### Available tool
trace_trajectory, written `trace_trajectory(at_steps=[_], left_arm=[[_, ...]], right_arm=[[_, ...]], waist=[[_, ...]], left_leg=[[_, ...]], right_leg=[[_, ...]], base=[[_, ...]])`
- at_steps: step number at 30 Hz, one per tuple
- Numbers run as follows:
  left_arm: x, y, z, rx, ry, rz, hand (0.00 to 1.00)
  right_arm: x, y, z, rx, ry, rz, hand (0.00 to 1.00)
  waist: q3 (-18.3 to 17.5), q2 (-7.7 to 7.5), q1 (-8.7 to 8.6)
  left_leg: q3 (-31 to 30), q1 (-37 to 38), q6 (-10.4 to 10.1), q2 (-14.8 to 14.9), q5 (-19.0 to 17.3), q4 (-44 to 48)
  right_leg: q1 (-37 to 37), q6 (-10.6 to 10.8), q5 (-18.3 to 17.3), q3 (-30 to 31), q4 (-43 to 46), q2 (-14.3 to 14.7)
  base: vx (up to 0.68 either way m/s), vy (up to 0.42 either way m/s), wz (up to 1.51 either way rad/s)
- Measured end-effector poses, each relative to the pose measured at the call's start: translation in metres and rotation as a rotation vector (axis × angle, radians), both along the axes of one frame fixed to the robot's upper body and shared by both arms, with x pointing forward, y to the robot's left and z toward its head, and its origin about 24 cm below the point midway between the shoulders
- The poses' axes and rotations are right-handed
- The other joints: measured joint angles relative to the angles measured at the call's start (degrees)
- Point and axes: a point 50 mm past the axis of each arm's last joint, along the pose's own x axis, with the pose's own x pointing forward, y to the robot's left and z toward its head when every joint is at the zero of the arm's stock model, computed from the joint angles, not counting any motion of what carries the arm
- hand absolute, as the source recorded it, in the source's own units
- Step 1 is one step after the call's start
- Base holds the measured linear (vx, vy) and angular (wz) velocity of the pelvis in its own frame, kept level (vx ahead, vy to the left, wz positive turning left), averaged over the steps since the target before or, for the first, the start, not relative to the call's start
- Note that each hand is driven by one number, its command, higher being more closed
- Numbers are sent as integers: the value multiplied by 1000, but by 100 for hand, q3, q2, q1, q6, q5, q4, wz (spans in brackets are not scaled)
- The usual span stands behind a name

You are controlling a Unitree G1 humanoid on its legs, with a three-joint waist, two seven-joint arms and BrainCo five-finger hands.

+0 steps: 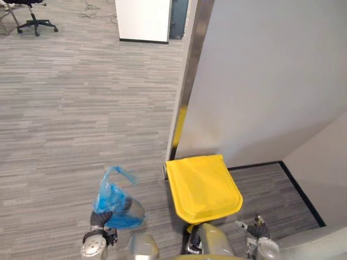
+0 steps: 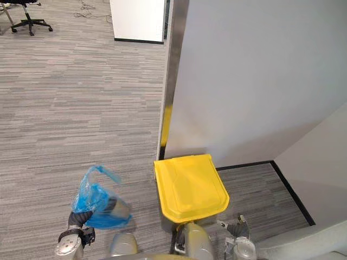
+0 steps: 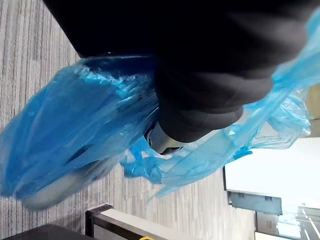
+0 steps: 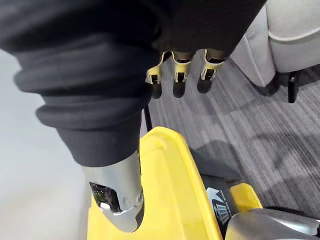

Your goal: Gather rubbish on tea table into small bin, then transfer packed bag to large trash can.

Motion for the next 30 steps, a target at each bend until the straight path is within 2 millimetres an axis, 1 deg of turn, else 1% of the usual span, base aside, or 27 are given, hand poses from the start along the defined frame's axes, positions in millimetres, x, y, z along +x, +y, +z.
trace_trajectory(at_steps=[1,2,3,4,5,6,7,8,9,10,11,12,13,14,15,17,18,19,20,21,22,24,28,30], left_arm=[[-2,-1,-1,-10,3,6,100],[-3,-1,-1,-12,3,9,100],[-5,-3,-1,-20,-2,14,100],[-3,-6,-1,-31,-8,20,100],[-4,-16,-4,-69,-10,33,100],[-4,-20,-5,-81,-13,36,100],[-2,-26,-6,-109,-22,47,100],[-1,-27,-6,-117,-25,47,100],[3,-30,-4,-123,-41,37,100],[5,-31,-2,-122,-51,32,100],[5,-32,-2,-124,-55,32,100],[4,-31,-2,-122,-51,35,100],[3,-30,-2,-119,-49,33,100],[4,-31,-2,-120,-52,28,100],[3,-33,-1,-126,-56,29,100],[5,-35,0,-130,-66,27,100],[6,-35,0,-131,-67,26,100],[5,-35,0,-131,-65,27,100],[6,-35,0,-132,-65,24,100],[8,-36,-1,-133,-64,19,100],[7,-37,-2,-134,-55,15,100],[5,-37,-6,-134,-31,7,100],[1,-37,-12,-135,-1,6,100],[1,-38,-13,-137,9,5,100]], right_arm=[[2,0,1,-2,-9,4,0],[2,0,1,-2,-10,5,0],[3,-1,4,-12,-24,6,0],[6,-5,7,-27,-40,10,0],[11,-12,12,-53,-56,17,0],[14,-15,13,-61,-64,20,0],[27,-16,19,-71,-100,27,0],[28,-17,20,-73,-106,26,0],[25,-17,19,-78,-100,20,0],[22,-18,18,-82,-93,14,0],[21,-19,17,-87,-88,5,0],[23,-20,19,-88,-95,-1,0],[25,-20,19,-91,-100,-3,0],[26,-20,20,-98,-106,-9,0],[32,-21,24,-104,-132,-9,0],[35,-20,26,-104,-145,-7,0],[35,-19,25,-101,-142,-7,0],[35,-19,25,-100,-142,-7,0],[35,-18,24,-97,-140,-7,0],[35,-18,23,-94,-133,-7,0],[34,-18,22,-92,-125,-8,0],[29,-17,17,-83,-99,-10,0],[27,-15,14,-74,-87,-12,0],[27,-15,14,-74,-87,-12,0]], waist=[[-77,-74,3],[-109,-107,1],[-236,-233,2],[-291,-231,0],[-433,-89,151],[-432,-51,197],[-412,52,185],[-422,83,118],[-422,82,103],[-417,73,113],[-417,72,123],[-416,74,124],[-419,69,122],[-415,40,103],[-379,51,123],[-378,79,101],[-392,140,2],[-397,150,-24],[-400,157,-40],[-402,170,-35],[-412,197,-42],[-412,212,-51],[-411,232,-159],[-412,270,-166]], left_leg=[[-60,-115,-12,-118,122,-224],[-80,-159,-13,-160,142,-252],[-154,-392,-101,-261,211,-256],[-269,-574,-182,-306,300,-242],[-415,-776,-146,-318,492,-320],[-434,-815,-64,-318,634,-384],[-442,-1034,-24,-247,913,-465],[-439,-1103,-29,-225,1005,-465],[-443,-1185,-70,-224,1159,-501],[-451,-1196,-77,-228,1213,-560],[-456,-1194,-193,-228,1326,-699],[-448,-1204,-246,-226,1520,-866],[-440,-1218,-213,-229,1664,-973],[-418,-1183,-161,-226,1835,-1189],[-241,-1202,29,-211,1578,-799],[-36,-1044,186,-234,1294,-585],[66,-829,147,-274,1281,-988],[67,-741,107,-302,1306,-1197],[88,-586,-41,-357,1468,-1577],[180,-483,39,-410,1583,-1815],[229,-455,80,-438,1625,-1894],[344,-367,102,-498,1662,-1985],[539,-240,138,-577,1649,-2008],[623,-237,199,-583,1603,-1932]], right_leg=[[203,179,-187,239,538,-175],[265,187,-192,310,554,-224],[546,442,-563,531,133,-318],[755,484,-965,490,-410,-181],[894,264,-1267,485,-1256,0],[911,189,-1307,474,-1485,50],[918,-75,-1309,401,-1890,157],[913,-133,-1262,321,-1951,170],[909,-166,-1241,157,-2010,163],[908,-167,-1241,103,-2018,160],[907,-191,-1227,23,-2053,155],[893,-272,-1171,-46,-2113,155],[887,-275,-1112,-64,-2178,154],[910,-332,-944,-140,-2428,113],[935,-366,-812,-148,-2549,99],[979,-337,-748,-138,-2606,73],[1059,-256,-678,-163,-2725,90],[1081,-219,-639,-158,-2796,87],[1118,-160,-504,-102,-2999,68],[1146,-88,-322,11,-3269,68],[1213,-33,-215,67,-3444,66],[1268,27,-52,181,-3669,65],[1339,111,110,423,-3861,13],[1350,146,199,542,-3958,12]], base=[[-130,-126,22],[-124,-216,28],[-73,-209,26],[-42,-252,10],[-5,-170,-17],[-67,-206,-34],[-73,-121,-5],[-108,-142,39],[-42,-62,57],[-52,-73,57],[-52,-42,41],[-56,-29,36],[-73,4,29],[-62,39,11],[-62,47,4],[-76,72,0],[-85,112,10],[-83,150,9],[-88,174,-17],[-118,232,-28],[-91,186,-27],[-67,130,-23],[-20,98,-29],[-6,79,-37]])
